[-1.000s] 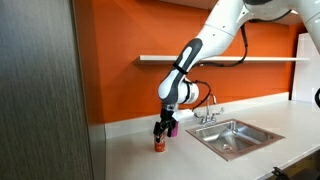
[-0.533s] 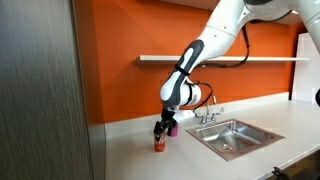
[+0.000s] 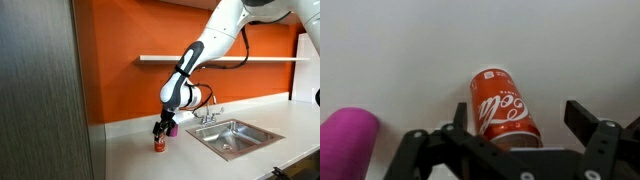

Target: Put the can on the shelf

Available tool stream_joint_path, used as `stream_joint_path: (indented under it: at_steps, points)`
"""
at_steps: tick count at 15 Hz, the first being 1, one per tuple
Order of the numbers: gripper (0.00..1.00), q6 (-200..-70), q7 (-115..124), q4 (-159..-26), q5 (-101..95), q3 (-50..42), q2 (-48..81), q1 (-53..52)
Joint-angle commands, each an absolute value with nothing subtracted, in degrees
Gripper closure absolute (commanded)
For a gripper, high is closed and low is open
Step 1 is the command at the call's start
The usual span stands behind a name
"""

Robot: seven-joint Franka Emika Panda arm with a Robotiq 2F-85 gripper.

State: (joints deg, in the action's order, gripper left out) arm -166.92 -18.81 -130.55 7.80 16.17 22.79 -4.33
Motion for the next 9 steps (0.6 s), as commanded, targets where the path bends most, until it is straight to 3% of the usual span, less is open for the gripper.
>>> stream_joint_path:
  at_steps: [1, 9]
  points:
    - [0.0, -168.78, -18.48, -130.37, 6.91, 17.72, 23.49, -2.47]
    - [0.0, -170.09, -17.84, -129.33, 5.55, 17.11, 24.87, -2.67]
